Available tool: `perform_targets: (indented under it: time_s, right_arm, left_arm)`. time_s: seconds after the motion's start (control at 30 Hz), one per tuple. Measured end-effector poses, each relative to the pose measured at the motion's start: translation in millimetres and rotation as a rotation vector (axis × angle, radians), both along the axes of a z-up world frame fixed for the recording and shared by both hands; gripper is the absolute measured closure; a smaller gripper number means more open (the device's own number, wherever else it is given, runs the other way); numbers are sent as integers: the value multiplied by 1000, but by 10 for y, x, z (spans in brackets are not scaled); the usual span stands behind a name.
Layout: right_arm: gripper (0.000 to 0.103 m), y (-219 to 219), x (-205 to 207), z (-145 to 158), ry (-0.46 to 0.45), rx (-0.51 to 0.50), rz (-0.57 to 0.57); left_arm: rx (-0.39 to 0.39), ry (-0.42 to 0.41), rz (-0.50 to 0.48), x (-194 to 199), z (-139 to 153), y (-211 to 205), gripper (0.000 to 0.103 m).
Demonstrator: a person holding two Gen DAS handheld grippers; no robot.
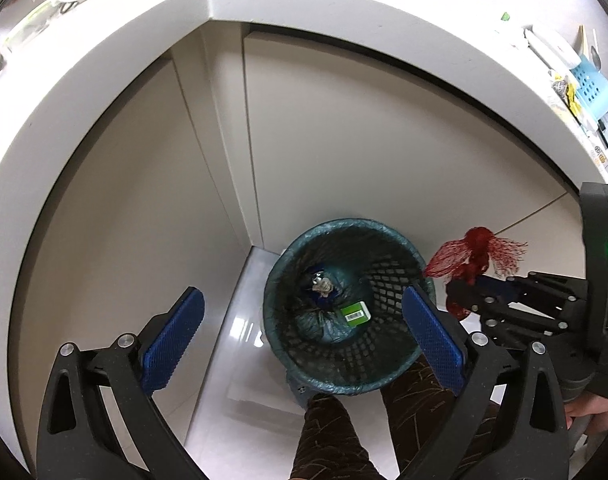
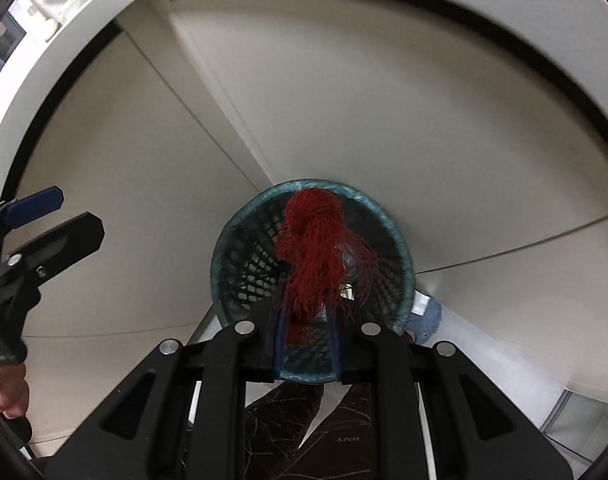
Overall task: Collect trash
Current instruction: 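Open the left tool to drop the clear bag while the right tool drops the red net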
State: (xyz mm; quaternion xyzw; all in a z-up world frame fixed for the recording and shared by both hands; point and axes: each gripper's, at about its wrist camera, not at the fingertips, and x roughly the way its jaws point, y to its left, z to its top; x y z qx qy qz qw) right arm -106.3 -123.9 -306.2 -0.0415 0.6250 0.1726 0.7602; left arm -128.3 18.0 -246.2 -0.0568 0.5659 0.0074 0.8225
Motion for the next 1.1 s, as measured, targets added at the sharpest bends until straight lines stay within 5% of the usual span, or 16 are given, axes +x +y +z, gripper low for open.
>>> perform_targets:
  time_s: [0.47, 0.9, 1.1]
  right_arm:
    - [74, 147, 10, -148, 30, 14, 37]
    - [35, 150, 28, -154, 24, 10, 19]
    - [13, 5, 67, 185, -43, -7, 5]
  left_arm:
    - [5, 28, 44, -24, -130, 160, 6]
    - [13, 59, 63, -27, -273, 194, 6]
    - [17, 73, 60, -4, -207, 156, 6]
